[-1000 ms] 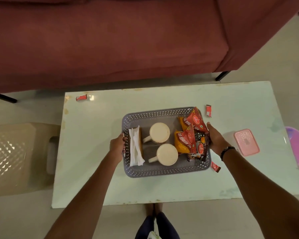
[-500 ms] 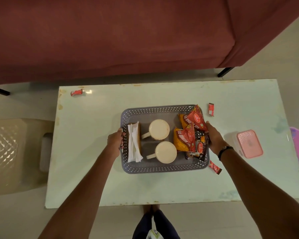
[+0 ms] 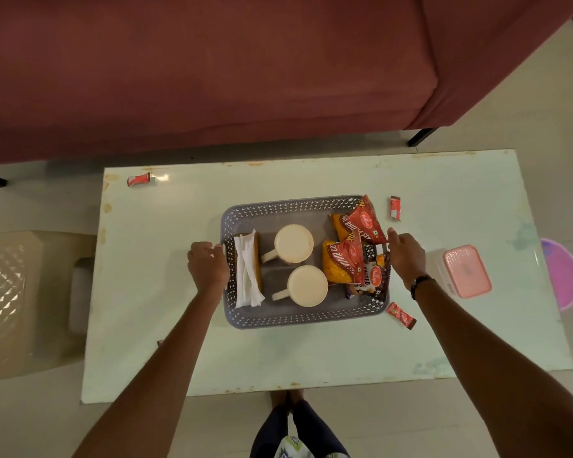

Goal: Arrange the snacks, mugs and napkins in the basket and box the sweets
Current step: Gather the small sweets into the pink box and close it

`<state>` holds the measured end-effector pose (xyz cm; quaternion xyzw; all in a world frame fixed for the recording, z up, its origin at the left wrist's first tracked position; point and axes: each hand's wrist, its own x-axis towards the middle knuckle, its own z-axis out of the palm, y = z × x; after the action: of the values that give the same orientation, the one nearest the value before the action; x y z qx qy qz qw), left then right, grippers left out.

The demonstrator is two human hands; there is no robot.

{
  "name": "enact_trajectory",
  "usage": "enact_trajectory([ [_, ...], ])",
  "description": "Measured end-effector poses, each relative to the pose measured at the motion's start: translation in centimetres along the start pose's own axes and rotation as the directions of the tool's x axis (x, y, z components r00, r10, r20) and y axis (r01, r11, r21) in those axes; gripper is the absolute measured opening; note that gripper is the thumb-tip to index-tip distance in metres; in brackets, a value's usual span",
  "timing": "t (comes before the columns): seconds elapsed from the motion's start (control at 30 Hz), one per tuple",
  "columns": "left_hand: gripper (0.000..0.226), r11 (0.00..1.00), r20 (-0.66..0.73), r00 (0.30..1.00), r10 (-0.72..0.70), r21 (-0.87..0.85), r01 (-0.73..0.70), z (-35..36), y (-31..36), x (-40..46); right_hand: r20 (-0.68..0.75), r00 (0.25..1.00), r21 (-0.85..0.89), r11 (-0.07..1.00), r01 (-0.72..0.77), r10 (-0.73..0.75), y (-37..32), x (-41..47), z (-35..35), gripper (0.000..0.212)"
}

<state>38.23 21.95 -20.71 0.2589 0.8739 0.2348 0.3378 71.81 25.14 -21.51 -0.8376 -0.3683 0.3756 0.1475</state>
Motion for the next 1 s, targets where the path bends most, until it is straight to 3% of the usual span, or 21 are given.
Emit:
enact_trajectory([
  [0.1, 0.025, 0.967, -0.098, 0.963, 0.252, 0.071, -0.246, 0.4, 1.3, -2.9, -0.174, 0.969, -0.189, 0.972, 0.141, -0.174, 1.5, -1.5, -1.4, 0.031],
  [0.27, 0.024, 0.859, 0.051, 0.859, 0.510, 0.019, -0.511, 3.7, 4.9, -7.8, -0.343, 0.919, -0.246, 0.963, 0.111, -0.194, 4.7, -2.4, -4.3, 0.025],
  [0.33, 0.026, 0.830, 0.129, 0.821, 0.556, -0.028, -0.557, 5.6, 6.1, -10.1, -0.378, 0.906, -0.257, 0.962, 0.096, -0.192, 6.3, -2.1, -5.6, 0.034],
  [0.43, 0.026, 0.788, 0.230, 0.754, 0.616, -0.161, -0.594, 9.0, 7.9, -13.6, -0.293, 0.940, -0.306, 0.949, 0.078, -0.172, 8.5, -0.8, -7.2, 0.064],
  [0.5, 0.024, 0.795, 0.275, 0.747, 0.606, -0.237, -0.558, 11.5, 9.0, -16.0, -0.205, 0.963, -0.319, 0.942, 0.102, -0.174, 9.7, 0.3, -8.0, 0.078],
  [0.63, 0.022, 0.849, 0.372, 0.768, 0.521, -0.320, -0.420, 17.3, 9.5, -21.0, -0.096, 0.971, -0.303, 0.936, 0.181, -0.219, 12.1, 2.2, -9.7, 0.080],
  [0.8, 0.027, 0.971, 0.523, 0.843, 0.128, -0.238, 0.001, 23.9, 8.7, -25.5, 0.033, 0.966, -0.254, 0.932, 0.257, -0.258, 14.0, 3.9, -12.5, 0.074],
  [0.9, 0.040, 0.942, 0.590, 0.806, -0.058, -0.235, 0.240, 26.1, 8.2, -27.2, 0.073, 0.969, -0.061, 0.969, 0.240, -0.235, 14.0, 4.1, -14.2, 0.075],
  [1.0, 0.055, 0.895, 0.677, 0.731, -0.087, -0.270, 0.355, 27.0, 8.1, -28.5, 0.163, 0.958, 0.141, 0.966, 0.216, -0.238, 13.5, 3.2, -15.8, 0.070],
])
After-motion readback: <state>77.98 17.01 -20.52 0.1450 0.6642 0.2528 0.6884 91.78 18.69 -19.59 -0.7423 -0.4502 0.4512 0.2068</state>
